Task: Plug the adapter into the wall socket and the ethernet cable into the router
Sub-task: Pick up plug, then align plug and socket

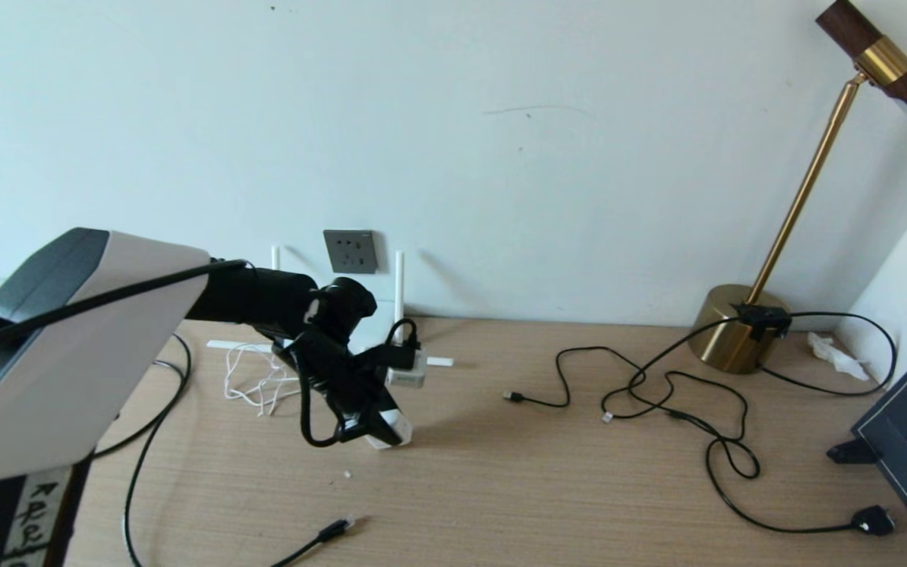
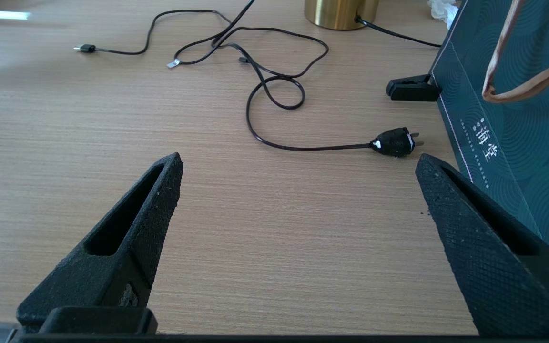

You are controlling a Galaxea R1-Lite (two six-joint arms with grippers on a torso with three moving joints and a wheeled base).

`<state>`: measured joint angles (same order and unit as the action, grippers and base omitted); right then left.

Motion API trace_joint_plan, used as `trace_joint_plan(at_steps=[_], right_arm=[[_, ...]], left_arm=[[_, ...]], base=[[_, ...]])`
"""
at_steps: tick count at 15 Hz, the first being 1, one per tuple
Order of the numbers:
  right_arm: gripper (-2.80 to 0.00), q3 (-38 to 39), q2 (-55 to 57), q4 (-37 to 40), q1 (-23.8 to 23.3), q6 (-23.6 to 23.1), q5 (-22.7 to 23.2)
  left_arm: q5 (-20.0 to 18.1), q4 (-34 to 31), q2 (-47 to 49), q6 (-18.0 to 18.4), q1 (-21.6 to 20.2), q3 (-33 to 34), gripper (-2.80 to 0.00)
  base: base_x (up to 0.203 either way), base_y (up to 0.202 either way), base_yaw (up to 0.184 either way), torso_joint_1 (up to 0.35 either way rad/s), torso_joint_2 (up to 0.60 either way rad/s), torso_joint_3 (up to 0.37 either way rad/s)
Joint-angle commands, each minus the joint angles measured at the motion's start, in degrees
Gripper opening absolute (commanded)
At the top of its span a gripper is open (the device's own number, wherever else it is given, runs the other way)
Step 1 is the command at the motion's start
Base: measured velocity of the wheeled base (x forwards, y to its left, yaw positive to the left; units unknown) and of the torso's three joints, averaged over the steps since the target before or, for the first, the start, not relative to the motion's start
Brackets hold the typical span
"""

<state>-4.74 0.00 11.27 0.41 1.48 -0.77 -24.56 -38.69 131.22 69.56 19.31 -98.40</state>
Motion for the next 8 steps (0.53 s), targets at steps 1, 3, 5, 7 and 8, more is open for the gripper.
trace_joint_plan(at_steps=[1, 3, 5, 7, 8], right_arm=[[0.00, 0.00, 0.00, 0.07, 0.02, 0.02, -0.02], [0.00, 0.00, 0.00, 0.07, 0.02, 0.02, -0.02], [0.00, 0.00, 0.00, 0.07, 0.02, 0.02, -0.02], [0.00, 0.00, 0.00, 0.07, 0.02, 0.02, -0.02], [0.00, 0.00, 0.00, 0.07, 0.02, 0.02, -0.02]], left_arm=[[-1.78, -0.05, -4.28, 0.27, -0.21, 2.64, -2.80], [-5.73, 0.09, -9.85, -2.00, -0.52, 6.35, -2.80], [-9.06, 0.10, -18.76, -8.78, -1.45, 10.20, -2.80], [-11.90, 0.09, -28.12, -15.79, -4.52, 12.43, -2.80], [-12.95, -0.14, -32.35, -18.79, -7.34, 13.18, -2.80]], base=[[0.000, 0.000, 0.000, 0.000, 0.00, 0.000], [0.000, 0.000, 0.000, 0.000, 0.00, 0.000], [0.000, 0.000, 0.000, 0.000, 0.00, 0.000], [0.000, 0.000, 0.000, 0.000, 0.00, 0.000], [0.000, 0.000, 0.000, 0.000, 0.00, 0.000]])
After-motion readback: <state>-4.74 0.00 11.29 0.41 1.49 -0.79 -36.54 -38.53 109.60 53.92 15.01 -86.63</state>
